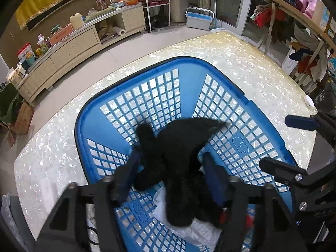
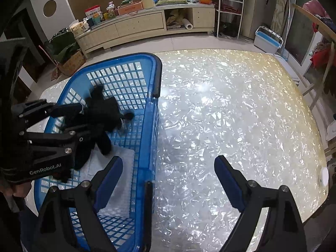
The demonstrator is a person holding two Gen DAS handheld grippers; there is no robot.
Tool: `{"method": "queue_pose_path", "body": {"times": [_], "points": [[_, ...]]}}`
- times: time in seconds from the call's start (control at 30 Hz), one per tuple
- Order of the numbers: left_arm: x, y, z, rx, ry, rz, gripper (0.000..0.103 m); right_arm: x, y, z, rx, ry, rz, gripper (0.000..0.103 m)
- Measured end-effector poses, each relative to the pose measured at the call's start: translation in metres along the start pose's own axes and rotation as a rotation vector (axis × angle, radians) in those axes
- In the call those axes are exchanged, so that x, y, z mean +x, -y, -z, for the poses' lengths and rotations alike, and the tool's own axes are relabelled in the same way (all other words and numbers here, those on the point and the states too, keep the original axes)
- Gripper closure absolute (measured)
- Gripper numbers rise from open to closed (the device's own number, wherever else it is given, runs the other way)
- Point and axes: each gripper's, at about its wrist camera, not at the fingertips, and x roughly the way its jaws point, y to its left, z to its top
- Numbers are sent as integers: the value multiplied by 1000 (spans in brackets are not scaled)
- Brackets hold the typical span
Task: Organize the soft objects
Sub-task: 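Lower the black plush toy into the blue basket and open the left gripper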
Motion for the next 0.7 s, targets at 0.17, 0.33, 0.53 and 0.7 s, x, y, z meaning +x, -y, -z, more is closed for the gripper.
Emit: {"method": "queue_pose_path", "body": {"times": [0.17,0.33,0.53,0.7], "points": [[-11,-2,0,-8,26,-12,21,-3,1,6,12,-7,-13,15],[-33,-5,8,-18,59,-14,21,-12,-6,9,9,1,-17,15],[-63,-13,23,-56,94,-30,21,-30,-18,8,-1,41,-31,15],[-83,-21,38,-122,109,-26,21,-46,-34,12,-24,74,-29,15]]}}
